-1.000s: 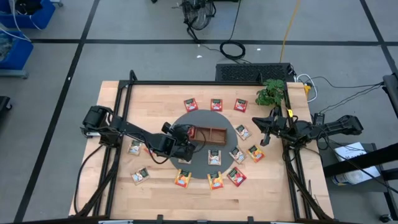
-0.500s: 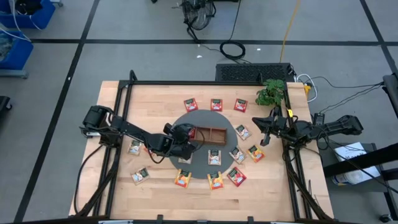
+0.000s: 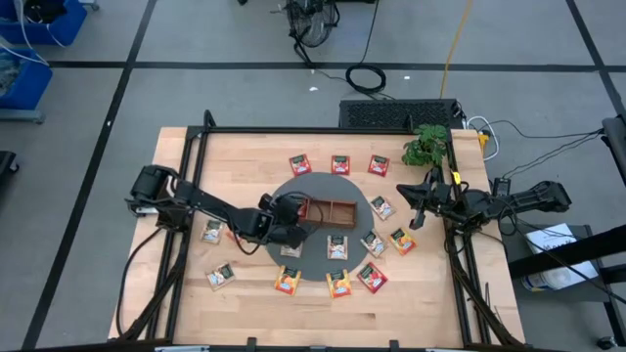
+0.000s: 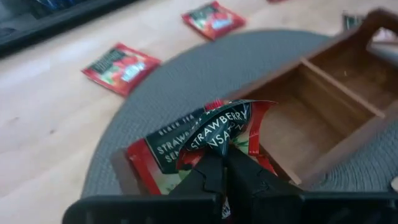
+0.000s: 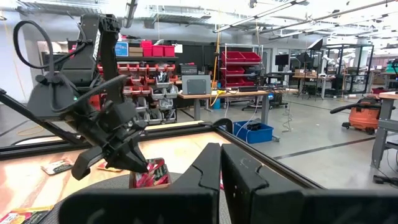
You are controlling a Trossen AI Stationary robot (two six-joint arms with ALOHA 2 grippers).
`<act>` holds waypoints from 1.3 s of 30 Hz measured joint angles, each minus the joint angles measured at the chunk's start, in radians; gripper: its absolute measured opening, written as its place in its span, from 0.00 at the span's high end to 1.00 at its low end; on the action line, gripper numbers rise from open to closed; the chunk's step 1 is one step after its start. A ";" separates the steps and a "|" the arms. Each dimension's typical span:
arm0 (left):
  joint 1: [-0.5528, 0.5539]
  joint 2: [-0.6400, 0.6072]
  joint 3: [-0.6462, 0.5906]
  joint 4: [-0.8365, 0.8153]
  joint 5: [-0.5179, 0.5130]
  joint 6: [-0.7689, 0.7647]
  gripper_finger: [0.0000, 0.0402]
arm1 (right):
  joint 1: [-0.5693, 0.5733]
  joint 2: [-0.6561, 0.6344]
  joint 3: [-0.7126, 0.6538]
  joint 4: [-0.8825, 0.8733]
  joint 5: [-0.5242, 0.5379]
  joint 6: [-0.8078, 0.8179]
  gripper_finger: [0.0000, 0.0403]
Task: Pick & Place Tea
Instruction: Put the red tea bag into the left section of the wooden organizer
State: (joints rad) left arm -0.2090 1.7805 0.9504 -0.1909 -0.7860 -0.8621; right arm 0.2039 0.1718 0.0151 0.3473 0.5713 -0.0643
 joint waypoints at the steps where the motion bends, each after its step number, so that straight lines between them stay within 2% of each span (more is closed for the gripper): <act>1: 0.006 0.000 0.000 0.000 0.027 0.006 0.97 | 0.000 0.000 0.000 0.000 0.000 0.000 0.99; 4: 0.023 0.000 0.000 0.005 0.081 0.016 0.94 | 0.000 0.000 0.000 0.000 0.000 0.000 0.99; 10: 0.032 0.000 0.000 0.009 0.090 -0.008 0.88 | 0.000 0.000 0.000 0.000 0.000 0.000 0.99; 21: 0.031 0.000 0.000 0.014 0.085 -0.015 0.62 | 0.000 0.000 0.000 0.000 0.000 0.000 0.99; 27: 0.030 0.000 0.001 0.055 0.114 0.018 0.51 | 0.000 0.000 0.000 0.000 0.000 0.000 0.99; 32: 0.024 -0.024 0.003 0.078 0.109 0.051 0.47 | 0.000 0.000 0.000 0.000 0.000 0.000 0.99; 39: 0.017 -0.105 0.002 0.049 0.101 0.100 0.46 | 0.000 0.005 0.000 0.001 0.000 0.000 0.99</act>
State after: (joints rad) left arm -0.1922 1.6753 0.9520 -0.1414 -0.6849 -0.7618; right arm 0.2042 0.1765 0.0151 0.3483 0.5716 -0.0640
